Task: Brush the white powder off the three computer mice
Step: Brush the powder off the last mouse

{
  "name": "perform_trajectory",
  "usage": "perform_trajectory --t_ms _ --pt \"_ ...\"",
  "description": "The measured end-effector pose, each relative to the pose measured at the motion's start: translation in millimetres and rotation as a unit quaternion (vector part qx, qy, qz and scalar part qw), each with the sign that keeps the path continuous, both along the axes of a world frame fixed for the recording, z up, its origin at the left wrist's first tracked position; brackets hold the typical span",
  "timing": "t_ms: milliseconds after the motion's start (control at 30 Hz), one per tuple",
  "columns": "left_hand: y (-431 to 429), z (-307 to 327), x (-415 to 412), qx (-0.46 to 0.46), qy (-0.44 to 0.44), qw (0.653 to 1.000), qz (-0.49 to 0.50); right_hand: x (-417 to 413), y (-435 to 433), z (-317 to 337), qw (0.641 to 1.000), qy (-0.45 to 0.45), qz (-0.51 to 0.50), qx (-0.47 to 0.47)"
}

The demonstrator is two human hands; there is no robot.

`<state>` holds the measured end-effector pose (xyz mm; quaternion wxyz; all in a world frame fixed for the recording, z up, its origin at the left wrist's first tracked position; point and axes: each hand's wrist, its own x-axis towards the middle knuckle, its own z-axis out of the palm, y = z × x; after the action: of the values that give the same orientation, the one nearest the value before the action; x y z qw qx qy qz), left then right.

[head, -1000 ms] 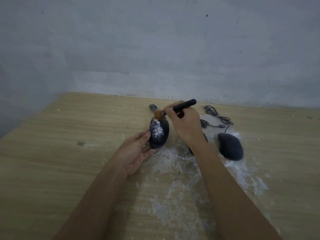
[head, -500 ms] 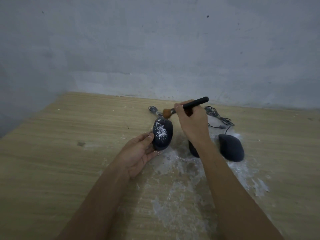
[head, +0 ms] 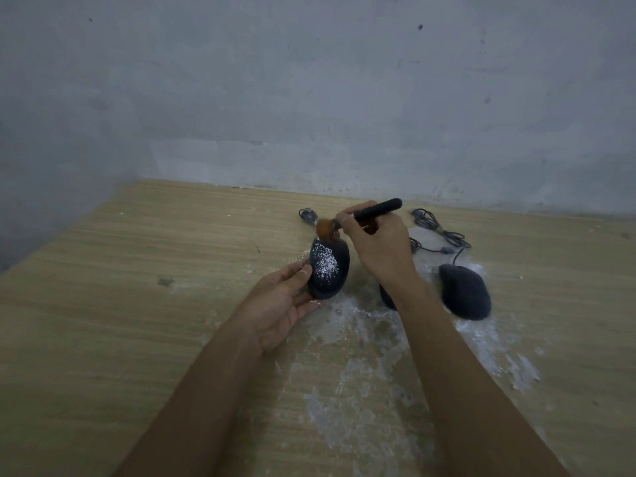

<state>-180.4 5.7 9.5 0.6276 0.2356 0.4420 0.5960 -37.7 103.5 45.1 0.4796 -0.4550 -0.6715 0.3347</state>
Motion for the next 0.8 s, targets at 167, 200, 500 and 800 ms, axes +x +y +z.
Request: perform_trajectory --t_ms 167,200,500,800 --pt "-0.5 1.0 1.3 0.006 -0.007 1.0 0.001 2.2 1.9 1.1 0.998 0.055 -0.042 0.002" --pt "-0.5 0.8 2.3 0.006 -0.006 1.0 0.001 3.7 3.0 0.2 0.997 0.054 -0.046 -0.008" --pt "-1.9 3.3 4.9 0.005 -0.001 1.0 -0.003 0.7 -0.3 0.7 0.996 0.077 -0.048 0.013" --pt "-1.8 3.3 3.8 0.004 -0.001 1.0 -0.01 -2.5 -3.6 0.5 0.995 0.06 -0.084 0.006"
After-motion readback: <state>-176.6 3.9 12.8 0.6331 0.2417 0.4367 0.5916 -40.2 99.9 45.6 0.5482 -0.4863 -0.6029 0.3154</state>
